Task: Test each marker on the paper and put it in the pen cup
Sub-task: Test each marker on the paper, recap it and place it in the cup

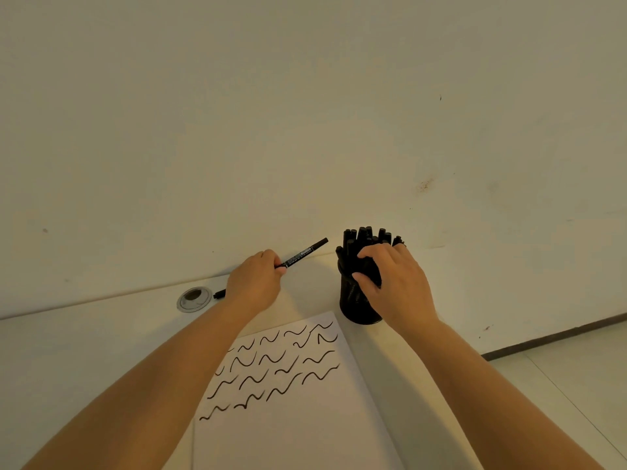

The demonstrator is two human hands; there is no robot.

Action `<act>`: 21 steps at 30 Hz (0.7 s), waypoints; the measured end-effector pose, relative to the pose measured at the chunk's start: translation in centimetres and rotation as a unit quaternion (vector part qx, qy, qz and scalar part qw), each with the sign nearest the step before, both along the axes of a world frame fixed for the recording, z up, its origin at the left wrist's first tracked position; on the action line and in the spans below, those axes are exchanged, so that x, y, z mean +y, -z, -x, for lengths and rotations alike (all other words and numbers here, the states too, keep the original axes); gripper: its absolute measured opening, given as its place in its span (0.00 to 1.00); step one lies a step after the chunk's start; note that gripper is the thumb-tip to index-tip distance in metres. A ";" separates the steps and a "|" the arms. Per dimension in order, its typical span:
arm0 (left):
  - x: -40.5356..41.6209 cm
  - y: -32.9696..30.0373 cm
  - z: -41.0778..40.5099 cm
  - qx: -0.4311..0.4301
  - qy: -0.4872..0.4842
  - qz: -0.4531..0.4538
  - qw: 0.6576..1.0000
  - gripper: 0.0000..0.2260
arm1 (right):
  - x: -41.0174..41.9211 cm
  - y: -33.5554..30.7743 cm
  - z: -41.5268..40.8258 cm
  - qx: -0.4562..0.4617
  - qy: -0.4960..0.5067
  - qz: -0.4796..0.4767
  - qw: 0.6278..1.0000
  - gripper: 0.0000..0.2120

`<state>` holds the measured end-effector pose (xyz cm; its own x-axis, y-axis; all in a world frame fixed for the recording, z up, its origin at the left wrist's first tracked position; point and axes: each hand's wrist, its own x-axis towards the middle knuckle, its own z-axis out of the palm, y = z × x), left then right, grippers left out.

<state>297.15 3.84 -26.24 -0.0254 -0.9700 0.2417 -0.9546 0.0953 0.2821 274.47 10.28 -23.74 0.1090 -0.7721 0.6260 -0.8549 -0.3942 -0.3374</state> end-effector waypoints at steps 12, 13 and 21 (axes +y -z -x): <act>10.7 -2.6 -1.9 0.295 0.052 -0.030 0.954 0.05 | 6.0 -2.0 -4.0 -0.184 -0.068 -0.073 0.978 0.02; 12.0 -2.5 -1.9 0.330 0.066 -0.037 0.941 0.07 | 6.9 -1.9 -4.8 -0.249 -0.102 -0.152 0.951 0.03; 19.4 -1.2 -3.0 0.405 0.136 -0.158 0.890 0.07 | 12.3 0.9 -10.4 -0.377 -0.204 -0.261 0.865 0.11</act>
<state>300.11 23.19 -25.08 -0.2115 -0.9774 0.0029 -0.3806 0.0851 0.9208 284.88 22.63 -24.61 0.1514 -0.9645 0.2163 -0.1411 -0.2376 -0.9611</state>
